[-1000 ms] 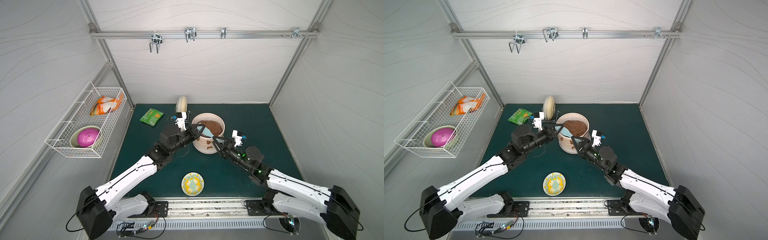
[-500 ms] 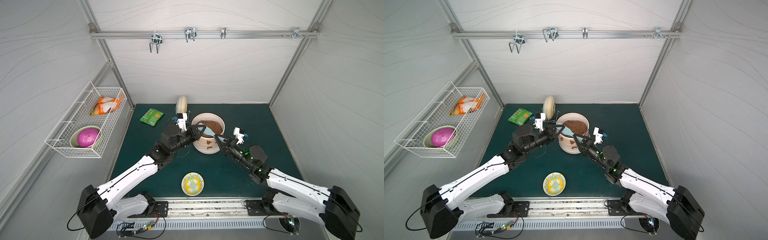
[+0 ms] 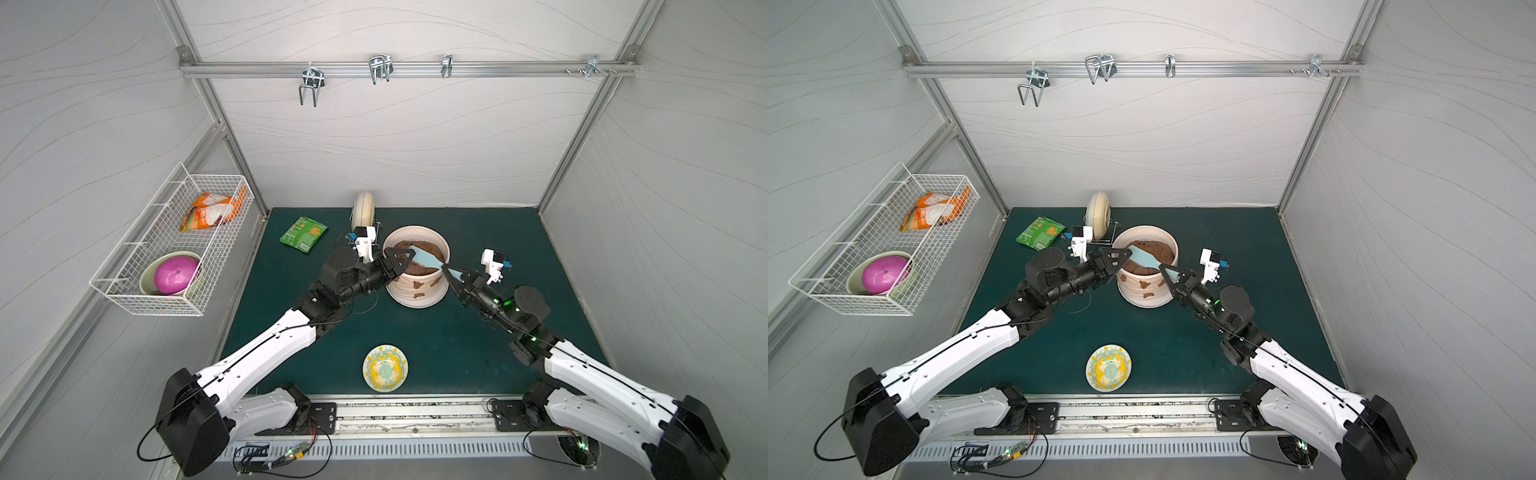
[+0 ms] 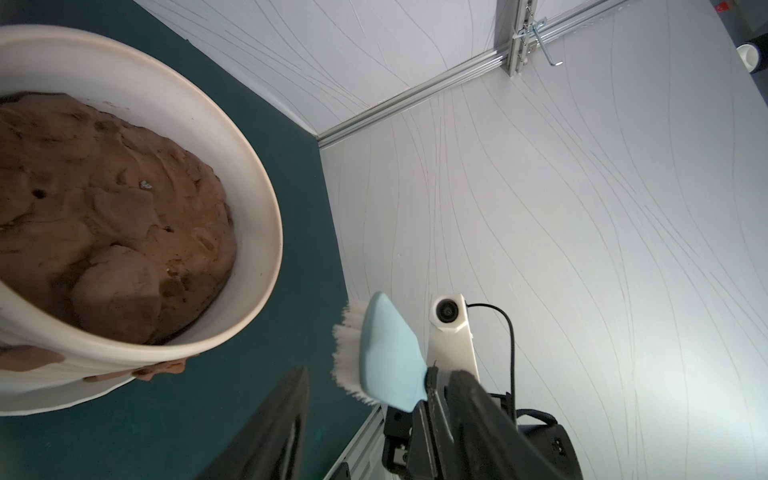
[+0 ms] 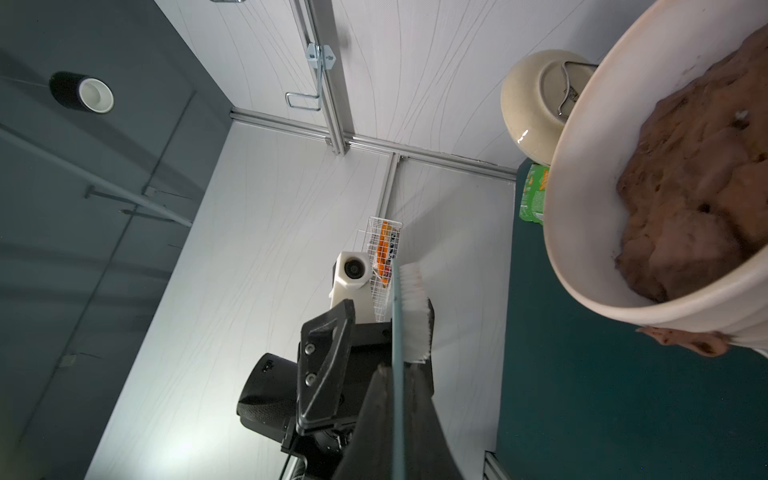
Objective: Scrub the dried mud off the ceramic pot
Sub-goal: Pick up the brush from the center of the board, then brush off the soil from the pot.
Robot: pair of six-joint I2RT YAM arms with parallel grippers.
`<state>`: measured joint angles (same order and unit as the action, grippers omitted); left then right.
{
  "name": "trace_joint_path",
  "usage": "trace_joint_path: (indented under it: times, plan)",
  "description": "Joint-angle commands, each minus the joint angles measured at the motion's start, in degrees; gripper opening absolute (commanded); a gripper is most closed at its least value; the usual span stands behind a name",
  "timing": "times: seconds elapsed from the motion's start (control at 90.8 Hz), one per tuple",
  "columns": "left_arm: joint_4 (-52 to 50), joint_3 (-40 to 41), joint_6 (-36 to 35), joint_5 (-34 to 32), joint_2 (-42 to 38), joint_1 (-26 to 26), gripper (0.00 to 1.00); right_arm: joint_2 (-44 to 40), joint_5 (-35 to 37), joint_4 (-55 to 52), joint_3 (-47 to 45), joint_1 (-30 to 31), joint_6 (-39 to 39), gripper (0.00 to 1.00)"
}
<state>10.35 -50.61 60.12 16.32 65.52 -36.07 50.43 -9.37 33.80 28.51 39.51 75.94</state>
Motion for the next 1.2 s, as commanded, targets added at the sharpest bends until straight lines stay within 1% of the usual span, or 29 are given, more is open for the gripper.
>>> trace_joint_path:
  times: [0.0,0.121,0.22,0.341,0.451,0.517,0.605,0.649,0.727,0.848,0.947,1.046,1.189]
  plan:
    - [-4.3,-4.5,-4.1,2.2,-0.3,1.0,0.65,-2.5,-8.1,-11.7,6.1,-2.3,-13.6,0.0]
    - [-18.6,-10.0,-11.7,0.2,0.3,1.7,0.71,-4.2,-12.4,-24.0,12.0,-4.2,-26.9,0.0]
    - [-29.8,-14.2,-16.5,-4.2,1.4,2.8,0.73,-4.2,-15.3,-35.6,17.4,-6.1,-38.8,0.0]
    - [-38.3,-17.7,-18.0,-10.6,3.5,4.0,0.77,-3.2,-18.8,-44.4,21.3,-7.9,-49.7,0.0]
    - [-49.4,-24.9,-17.4,-16.6,9.2,4.0,0.79,-0.7,-21.6,-52.4,25.3,-8.2,-58.3,0.0]
    - [-52.7,-27.9,-16.9,-18.7,12.2,3.9,0.79,0.4,-21.2,-54.9,26.6,-8.2,-61.2,0.0]
    - [-53.4,-30.2,-16.1,-19.7,15.6,3.9,0.79,1.0,-20.8,-55.6,26.8,-8.2,-63.9,0.0]
    - [-54.6,-32.0,-15.3,-20.2,17.5,3.8,0.78,1.8,-21.1,-56.6,27.3,-8.2,-65.5,0.0]
    - [-57.2,-35.5,-14.3,-21.5,21.3,2.8,0.77,2.7,-19.8,-57.3,27.5,-7.9,-67.6,0.0]
    - [-60.3,-40.0,-12.2,-22.8,26.9,2.1,0.71,3.8,-16.7,-56.1,26.9,-6.7,-70.6,0.0]
    - [-62.3,-43.2,-10.7,-23.6,30.7,1.3,0.66,5.1,-11.6,-56.0,27.1,-3.6,-74.0,0.0]
    - [-63.5,-45.3,-9.7,-23.7,33.1,0.9,0.6,6.7,-8.3,-54.9,27.0,-1.0,-76.0,0.0]
    - [-64.2,-46.3,-7.6,-22.6,35.2,0.6,0.48,9.3,-6.2,-53.2,26.7,-0.1,-77.5,0.0]
